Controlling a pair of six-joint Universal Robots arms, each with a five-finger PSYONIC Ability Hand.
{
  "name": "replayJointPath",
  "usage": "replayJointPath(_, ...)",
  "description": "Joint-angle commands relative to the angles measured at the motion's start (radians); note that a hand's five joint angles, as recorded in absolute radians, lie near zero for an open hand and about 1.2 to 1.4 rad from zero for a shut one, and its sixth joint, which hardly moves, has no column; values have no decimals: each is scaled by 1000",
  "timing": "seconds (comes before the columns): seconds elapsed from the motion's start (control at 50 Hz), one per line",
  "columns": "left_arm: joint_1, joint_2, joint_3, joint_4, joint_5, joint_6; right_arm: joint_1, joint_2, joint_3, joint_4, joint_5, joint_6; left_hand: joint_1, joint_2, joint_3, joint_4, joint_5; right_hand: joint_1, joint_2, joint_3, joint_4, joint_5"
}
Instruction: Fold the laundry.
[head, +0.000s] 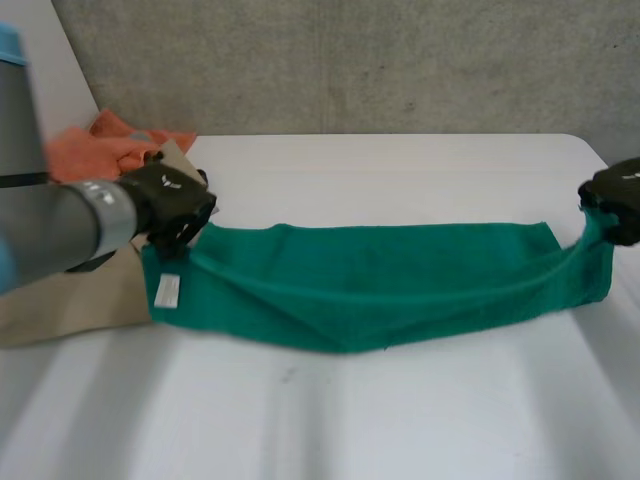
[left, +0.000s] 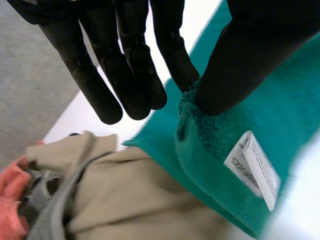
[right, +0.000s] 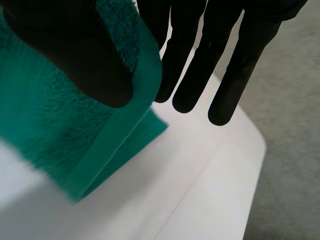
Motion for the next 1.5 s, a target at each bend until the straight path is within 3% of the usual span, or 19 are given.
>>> replayJointPath(0.02,-45,-270,414,50,-118,-21,98,132,-128,-239,100,140,235,198,203,197,239,270,219,210,200,218)
replayJointPath(0.14,-66,-381,804,119,-152,-141,155,203,-358,-448,177,326,235,198,203,197,239,270,219,210,200,218)
replayJointPath(0.2,-72,-394,962,215,-178,-216,164,209,-467,-598,280,498,235,198,203,197,239,270,219,210,200,218)
replayJointPath(0.28,-74,-366,1017,373,-234,-282,169,200,-527,-759,380,670,235,198,203,197,239,270,219,210,200,218)
replayJointPath(0.38,-68,-329,953,510,-251,-307,169,200,-561,-844,383,716,235,198,203,197,239,270,219,210,200,218)
replayJointPath(0.52,-48,-308,780,528,-253,-337,186,237,-575,-760,335,714,235,198,203,197,239,270,219,210,200,218)
replayJointPath(0.62,-38,-295,573,528,-242,-382,190,275,-506,-646,252,710,235,198,203,197,239,270,219,210,200,218)
replayJointPath(0.84,-42,-285,102,581,-113,-365,135,304,-186,-491,96,555,235,198,203,197,239,270,219,210,200,218)
replayJointPath(0.92,-37,-227,-45,561,-96,-290,97,270,-84,-450,36,454,235,198,203,197,239,270,219,210,200,218)
replayJointPath(1.08,-19,34,-364,371,-76,-74,-26,113,57,-180,-54,193,235,198,203,197,239,270,219,210,200,218)
replayJointPath(1.24,-17,208,-533,110,-43,152,-144,49,126,228,-64,-250,235,198,203,197,239,270,219,210,200,218)
replayJointPath(1.3,-22,202,-515,77,-30,175,-141,60,108,212,-65,-235,235,198,203,197,239,270,219,210,200,218)
replayJointPath(1.38,-31,134,-431,91,-33,175,-113,123,37,120,-64,-88,235,198,203,197,239,270,219,210,200,218)
replayJointPath(1.5,-54,-30,-169,139,-66,94,-55,240,-87,15,-42,111,235,198,203,197,239,270,219,210,200,218)
